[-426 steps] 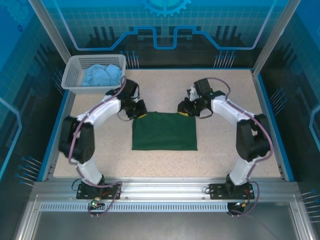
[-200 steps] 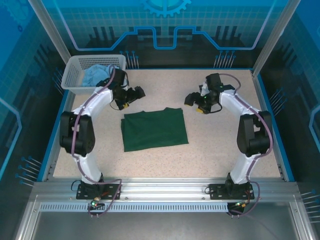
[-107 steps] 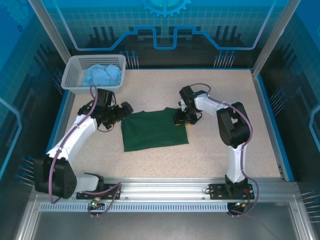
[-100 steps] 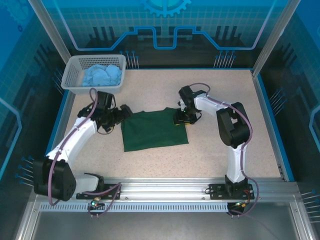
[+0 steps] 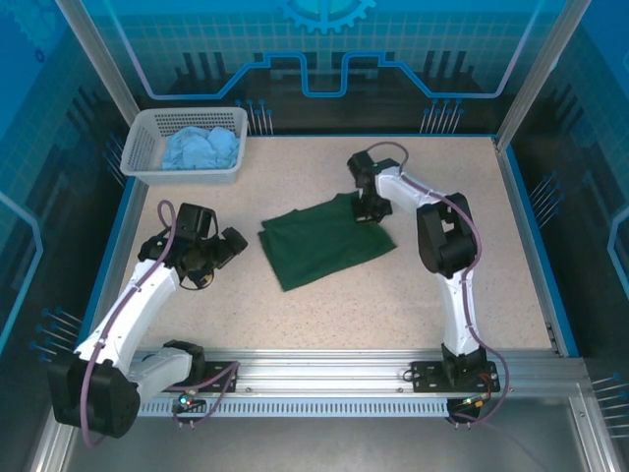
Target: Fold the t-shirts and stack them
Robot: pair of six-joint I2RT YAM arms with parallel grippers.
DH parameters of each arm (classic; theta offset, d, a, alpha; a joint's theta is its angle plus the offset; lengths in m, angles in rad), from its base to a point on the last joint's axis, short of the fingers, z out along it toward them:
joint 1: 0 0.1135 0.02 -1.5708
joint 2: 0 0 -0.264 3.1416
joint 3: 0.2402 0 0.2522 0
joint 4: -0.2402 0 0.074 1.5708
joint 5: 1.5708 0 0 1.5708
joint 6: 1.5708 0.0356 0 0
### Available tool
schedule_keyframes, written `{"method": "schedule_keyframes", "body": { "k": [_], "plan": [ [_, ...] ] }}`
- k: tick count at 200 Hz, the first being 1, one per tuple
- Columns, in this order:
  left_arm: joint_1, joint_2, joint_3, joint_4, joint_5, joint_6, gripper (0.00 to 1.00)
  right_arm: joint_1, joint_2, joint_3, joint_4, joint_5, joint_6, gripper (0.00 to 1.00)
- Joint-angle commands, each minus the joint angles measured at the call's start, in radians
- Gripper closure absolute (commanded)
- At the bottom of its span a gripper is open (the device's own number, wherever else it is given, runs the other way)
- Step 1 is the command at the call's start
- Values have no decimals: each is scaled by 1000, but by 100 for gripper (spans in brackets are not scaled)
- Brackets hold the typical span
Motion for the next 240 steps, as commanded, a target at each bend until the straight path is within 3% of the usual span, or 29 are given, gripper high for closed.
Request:
{"method": "schedule_keyframes", "body": {
  "k": [1, 59, 113, 136, 205, 240],
  "plan": [
    [-3, -42, 50, -116, -11, 5, 1, -102, 61, 116, -94, 224, -96, 100],
    [-3, -86, 110, -272, -21, 14, 1, -280, 250, 395, -67, 296, -279, 100],
    [-1, -11, 207, -340, -11, 46, 1, -394, 436, 733, -91, 279, -349, 100],
    [-1, 42, 247, -346, -3, 57, 1, -448, 489, 862, -99, 234, -308, 100],
    [-4, 193, 347, -340, 20, 90, 1, -569, 493, 870, -63, 180, -158, 100],
    [-31, 254, 383, -332, 20, 97, 1, -608, 501, 878, -64, 225, -92, 100]
  ]
}}
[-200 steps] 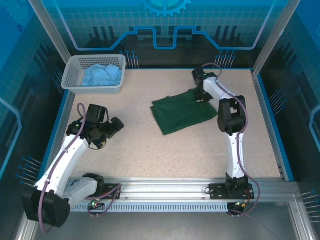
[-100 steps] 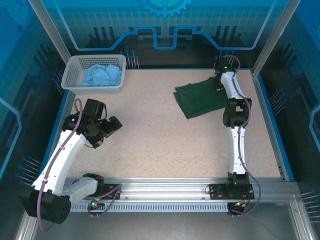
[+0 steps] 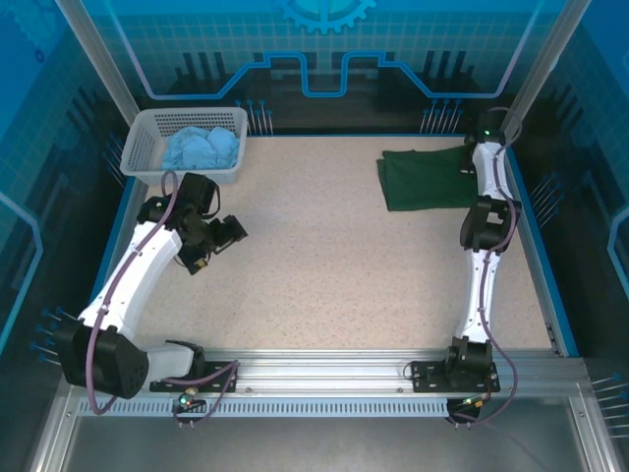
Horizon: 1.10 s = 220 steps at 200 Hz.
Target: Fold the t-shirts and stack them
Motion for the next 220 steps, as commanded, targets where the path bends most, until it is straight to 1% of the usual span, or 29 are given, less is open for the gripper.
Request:
{"method": "schedule_keyframes", "body": {
  "k": [1, 18, 38, 67, 97, 108, 115, 122, 130, 144, 165, 178, 202, 213, 220],
  "plan": [
    [-25, 37, 44, -19, 17, 25, 1, -23, 22, 37, 8, 23, 80, 100],
    [-44, 58, 58, -19, 13, 28, 1, -40, 20, 37, 19, 10, 99, 100],
    [-56, 71, 68, -24, 11, 31, 1, -47, 17, 42, 46, 33, 105, 100],
    [-64, 74, 70, -27, 8, 30, 1, -60, 23, 54, 104, 36, 109, 98],
    [-79, 74, 74, -33, 4, 23, 1, -80, 25, 68, 86, 28, 154, 97],
    [-86, 75, 75, -35, 2, 21, 1, -80, 20, 66, 75, 29, 163, 95],
    [-87, 75, 75, -36, 0, 21, 1, -80, 15, 61, 69, 32, 171, 92],
    [-89, 73, 78, -36, -1, 20, 1, -81, 8, 53, 62, 38, 181, 87],
    [-89, 73, 81, -39, -4, 21, 1, -80, -2, 39, 57, 37, 193, 79],
    [-89, 69, 89, -44, -8, 22, 1, -75, -29, 13, 46, 37, 212, 60],
    [-89, 62, 97, -43, -17, 22, 1, -48, -96, -61, 76, 48, 199, 42],
    [-89, 57, 102, -41, -26, 24, 1, -32, -140, -118, 117, 23, 183, 36],
    [-89, 52, 122, -35, -51, 22, 1, -3, -202, -139, 95, 52, 192, 29],
    [-89, 52, 145, -30, -60, 22, 1, 9, -251, -158, 87, 70, 192, 22],
    [-89, 52, 163, -29, -69, 21, 1, 16, -286, -180, 92, 62, 193, 20]
  ]
}}
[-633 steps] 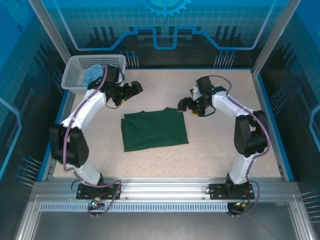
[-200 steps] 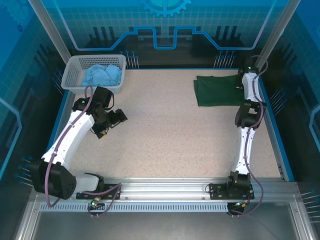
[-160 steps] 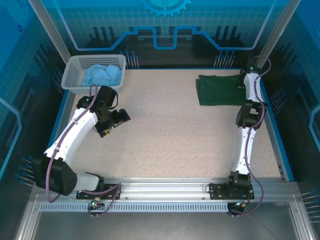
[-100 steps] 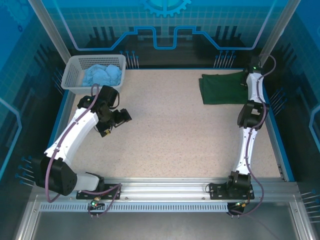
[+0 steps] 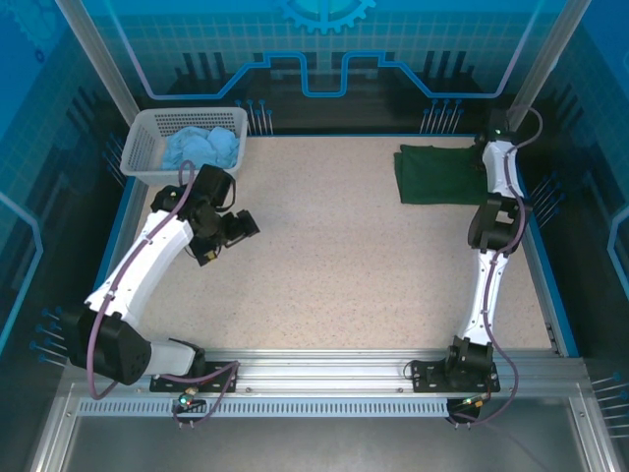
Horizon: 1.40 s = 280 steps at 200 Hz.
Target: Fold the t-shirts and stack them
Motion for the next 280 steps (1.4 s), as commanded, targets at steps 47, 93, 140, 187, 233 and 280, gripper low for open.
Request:
{"method": "schedule_keyframes", "body": {
  "k": [47, 93, 140, 187, 233, 280],
  "plan": [
    [-3, -144, 84, 33, -365, 25, 1, 81, -651, -630, 379, -203, 46, 0],
    [114, -486, -345, 466, -561, 289, 1, 183, -1051, -1266, 825, -388, -45, 0],
    [322, -611, -712, 831, -525, 517, 1, 278, -1192, -1669, 1022, -407, -252, 0],
    [375, -479, -888, 1089, -380, 537, 1, 293, -1298, -1927, 1045, -427, -341, 0],
    [375, -190, -875, 1321, -266, 617, 1, 242, -1193, -1928, 1202, -445, -321, 0],
    [363, -6, -860, 1666, -221, 568, 1, 310, -1079, -1894, 1327, -398, -349, 0]
  ]
}}
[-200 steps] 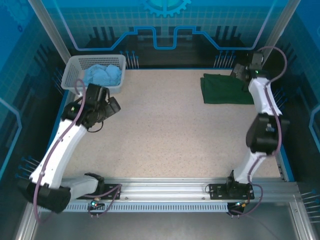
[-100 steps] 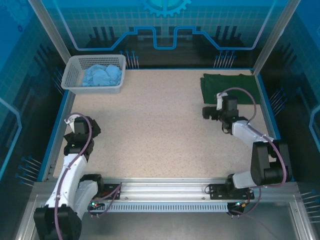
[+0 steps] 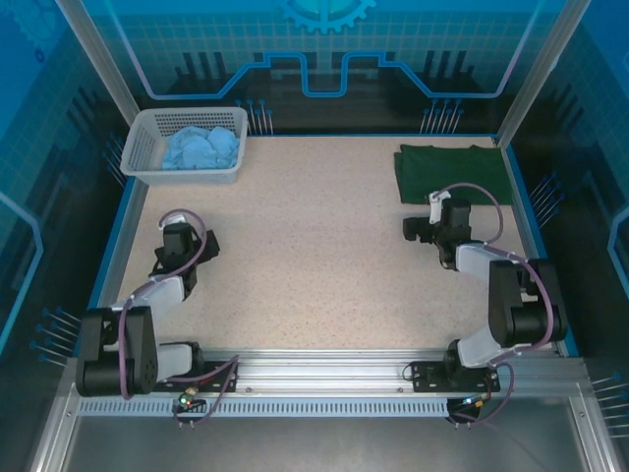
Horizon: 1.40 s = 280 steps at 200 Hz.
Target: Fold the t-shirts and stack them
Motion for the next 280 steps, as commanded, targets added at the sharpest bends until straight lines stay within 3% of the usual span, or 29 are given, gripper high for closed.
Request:
{"method": "schedule_keyframes", "body": {
  "k": [1, 47, 66, 82, 100, 158, 204, 217, 227, 280],
  "plan": [
    [-3, 77, 24, 252, 41, -6, 1, 49, -15, -31, 148, 20, -43, 0],
    [-57, 167, 47, 363, 28, 18, 1, 6, -64, -159, 329, -41, -13, 0],
    [-76, 173, 35, 406, 50, 50, 1, 30, -58, -190, 389, -25, -34, 0],
    [-79, 164, -10, 484, 85, 66, 1, 75, -44, -284, 576, 14, -76, 0],
    [-81, 158, -47, 545, 97, 72, 1, 102, -59, -347, 671, 55, -93, 0],
    [-82, 168, -52, 566, 130, 90, 1, 99, -57, -326, 631, 65, -87, 0],
    [-145, 287, -52, 692, 205, 210, 1, 101, -57, -327, 640, 78, -85, 0],
    [-145, 273, -27, 617, 189, 189, 1, 95, -42, -264, 546, 105, -63, 0],
    [-136, 276, -27, 620, 197, 184, 1, 51, -37, -225, 464, 45, -30, 0],
    [-128, 276, -26, 618, 211, 179, 1, 51, -37, -230, 475, 53, -31, 0]
  ]
}}
